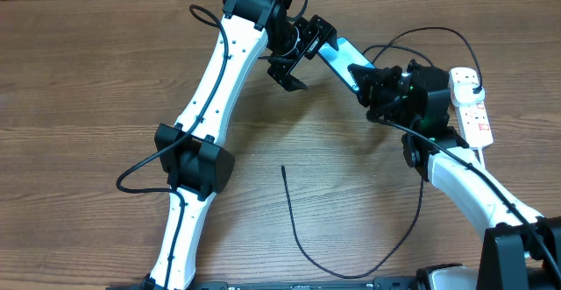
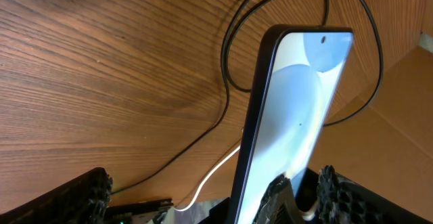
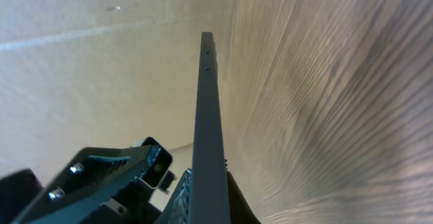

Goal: Plug charger to phone and switch on socket
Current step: 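Open the left gripper and pull it back, leaving the phone in the right gripper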

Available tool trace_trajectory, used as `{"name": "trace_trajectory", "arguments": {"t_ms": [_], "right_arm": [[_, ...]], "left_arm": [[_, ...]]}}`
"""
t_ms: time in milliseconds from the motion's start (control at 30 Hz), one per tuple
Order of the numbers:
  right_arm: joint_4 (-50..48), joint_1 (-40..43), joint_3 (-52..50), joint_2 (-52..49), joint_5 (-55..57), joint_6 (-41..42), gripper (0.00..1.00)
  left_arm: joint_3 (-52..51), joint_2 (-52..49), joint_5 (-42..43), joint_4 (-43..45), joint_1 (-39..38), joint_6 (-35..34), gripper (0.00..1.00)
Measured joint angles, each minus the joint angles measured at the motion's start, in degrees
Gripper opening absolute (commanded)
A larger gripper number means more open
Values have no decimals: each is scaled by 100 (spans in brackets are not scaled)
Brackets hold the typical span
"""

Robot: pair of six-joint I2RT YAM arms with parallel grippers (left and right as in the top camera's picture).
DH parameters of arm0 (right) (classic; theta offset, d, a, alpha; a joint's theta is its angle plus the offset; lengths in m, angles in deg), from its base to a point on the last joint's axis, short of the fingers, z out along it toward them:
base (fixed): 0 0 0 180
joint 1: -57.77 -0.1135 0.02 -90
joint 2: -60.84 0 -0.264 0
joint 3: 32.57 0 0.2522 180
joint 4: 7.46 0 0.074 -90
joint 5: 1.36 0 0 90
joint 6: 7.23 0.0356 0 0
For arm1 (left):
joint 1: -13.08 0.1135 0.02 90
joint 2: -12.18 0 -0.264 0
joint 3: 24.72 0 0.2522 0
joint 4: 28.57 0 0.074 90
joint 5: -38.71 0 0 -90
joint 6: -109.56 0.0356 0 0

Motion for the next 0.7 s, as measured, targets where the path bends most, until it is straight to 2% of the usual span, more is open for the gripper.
{"name": "trace_trajectory", "arguments": {"t_ms": [333,533,700], "right_arm": [[2,0,0,0,-205,1287,4],[-85,0,0,0,-223,1543,4],[-564,0,0,0,-219,1685,4]], "left_arm": [[2,0,273,472,195,417,100],[2,0,717,566,579,946,100],[2,0,1038,603,848,1296,100]]}}
